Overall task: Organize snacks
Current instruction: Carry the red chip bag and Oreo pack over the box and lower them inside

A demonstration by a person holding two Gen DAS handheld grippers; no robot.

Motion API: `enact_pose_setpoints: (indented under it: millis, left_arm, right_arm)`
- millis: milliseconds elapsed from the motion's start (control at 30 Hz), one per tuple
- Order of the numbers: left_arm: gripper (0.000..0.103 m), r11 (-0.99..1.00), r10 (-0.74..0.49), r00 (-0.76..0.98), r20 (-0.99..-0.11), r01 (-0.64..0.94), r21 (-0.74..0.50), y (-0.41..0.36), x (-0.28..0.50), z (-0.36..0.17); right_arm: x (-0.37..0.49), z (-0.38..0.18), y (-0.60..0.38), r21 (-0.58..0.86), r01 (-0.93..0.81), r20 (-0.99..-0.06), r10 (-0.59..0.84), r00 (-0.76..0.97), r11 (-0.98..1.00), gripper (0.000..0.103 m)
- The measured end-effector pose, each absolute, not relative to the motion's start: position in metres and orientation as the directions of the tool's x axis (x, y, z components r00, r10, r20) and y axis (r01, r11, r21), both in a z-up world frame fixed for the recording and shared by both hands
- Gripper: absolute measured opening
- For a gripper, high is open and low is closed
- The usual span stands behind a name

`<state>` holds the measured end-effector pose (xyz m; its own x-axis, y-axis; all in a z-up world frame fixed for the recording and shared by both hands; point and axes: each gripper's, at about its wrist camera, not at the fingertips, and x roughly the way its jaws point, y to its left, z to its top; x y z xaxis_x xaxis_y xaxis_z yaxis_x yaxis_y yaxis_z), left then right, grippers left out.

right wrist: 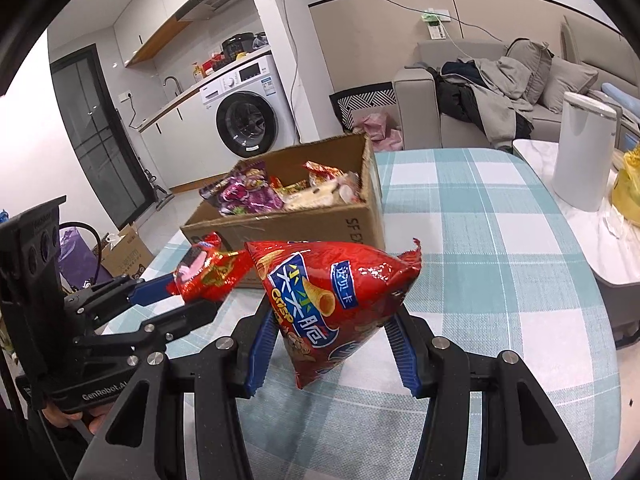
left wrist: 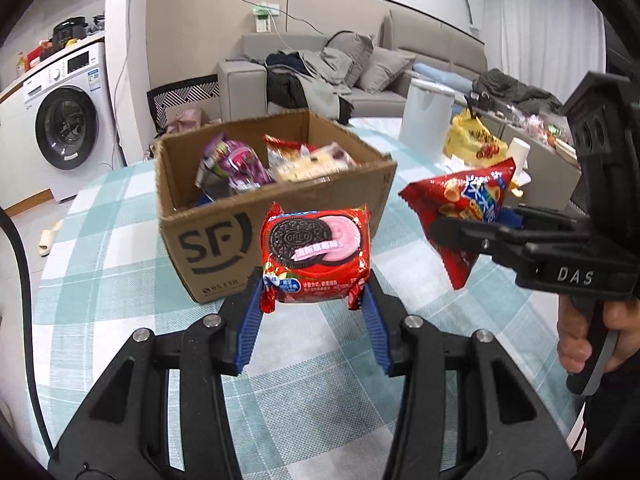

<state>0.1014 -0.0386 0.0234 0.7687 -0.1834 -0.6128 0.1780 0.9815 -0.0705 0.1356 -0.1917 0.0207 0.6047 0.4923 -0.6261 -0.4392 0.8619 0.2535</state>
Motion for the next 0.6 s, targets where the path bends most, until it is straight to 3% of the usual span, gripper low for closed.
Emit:
enact_pose_setpoints:
  millis: [600]
  left_arm:
    - [0.043,0.993,-0.109,0.833,-0.542,0.07,-0.093,0.006,0.107,0.083]
  right_arm:
    - [0.141,0.067,-0.158,0.229,-0.5,-0.58,0.53,0.619,0.835,0.052]
